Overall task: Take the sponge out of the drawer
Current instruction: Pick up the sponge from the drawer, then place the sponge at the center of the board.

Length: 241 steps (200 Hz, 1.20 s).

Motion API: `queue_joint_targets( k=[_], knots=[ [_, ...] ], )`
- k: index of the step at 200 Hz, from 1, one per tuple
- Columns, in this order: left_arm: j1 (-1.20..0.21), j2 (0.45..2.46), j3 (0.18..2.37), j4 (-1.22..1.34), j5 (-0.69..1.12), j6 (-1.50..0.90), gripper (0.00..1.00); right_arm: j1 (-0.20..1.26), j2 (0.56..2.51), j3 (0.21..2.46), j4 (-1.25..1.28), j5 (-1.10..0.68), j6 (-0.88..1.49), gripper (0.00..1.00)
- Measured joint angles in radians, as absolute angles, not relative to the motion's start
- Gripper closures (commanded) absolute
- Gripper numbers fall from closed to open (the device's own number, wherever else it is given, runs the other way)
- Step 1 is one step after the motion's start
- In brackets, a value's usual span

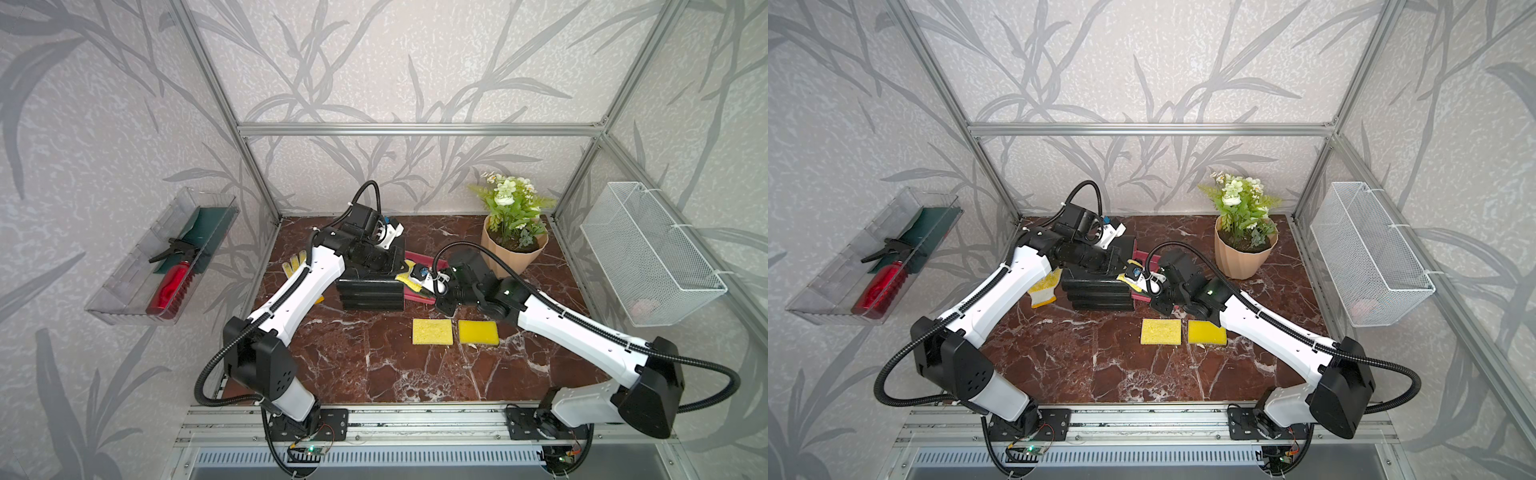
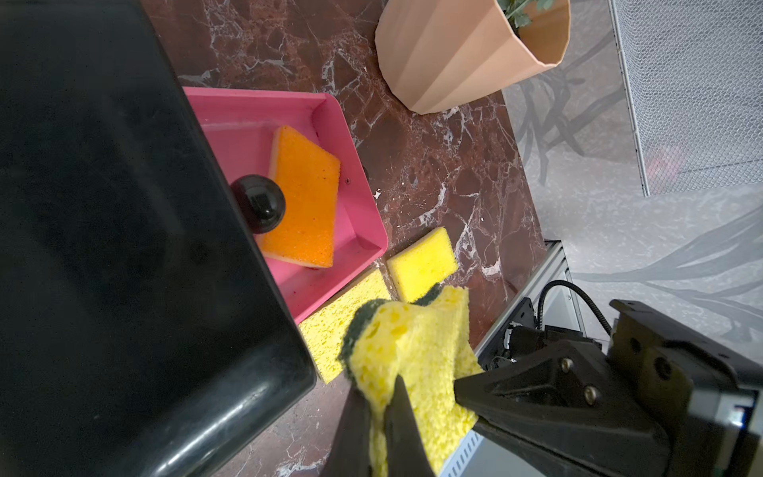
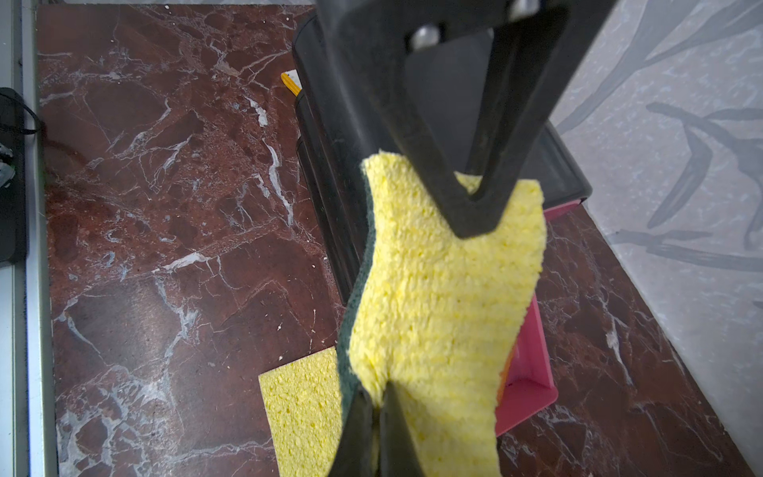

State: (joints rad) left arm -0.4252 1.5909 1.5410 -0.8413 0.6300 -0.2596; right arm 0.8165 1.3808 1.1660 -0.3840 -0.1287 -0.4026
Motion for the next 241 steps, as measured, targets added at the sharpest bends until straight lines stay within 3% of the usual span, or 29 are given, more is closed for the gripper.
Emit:
queue_joint_targets(
  k=[15,32,49,79,167,241],
  knots=[
    [-0.426,1.580,1.520,-0.828,0.621,-0.265,1.00,0.823,1.381,1.162,-0.374,-0.117,-0.385,0.85],
    [-0.427,1.552,1.486,-0.810,0.607,-0.274,1.00,0.828,1.377,1.161,-0.341,-0.099,-0.358,0.54],
    [-0.433,1.506,1.441,-0.797,0.580,-0.291,1.00,0.833,1.356,1.143,-0.288,-0.067,-0.319,0.32],
    [-0.438,1.386,1.336,-0.754,0.519,-0.335,1.00,0.833,1.261,1.069,-0.215,0.018,-0.233,0.14],
    [-0.484,0.952,0.787,-0.559,0.299,-0.564,1.00,0.832,1.087,0.917,-0.139,0.184,-0.001,0.09],
    [-0.517,0.932,0.498,-0.257,0.237,-0.682,1.00,0.832,1.077,0.859,-0.140,0.192,0.084,0.07]
  ],
)
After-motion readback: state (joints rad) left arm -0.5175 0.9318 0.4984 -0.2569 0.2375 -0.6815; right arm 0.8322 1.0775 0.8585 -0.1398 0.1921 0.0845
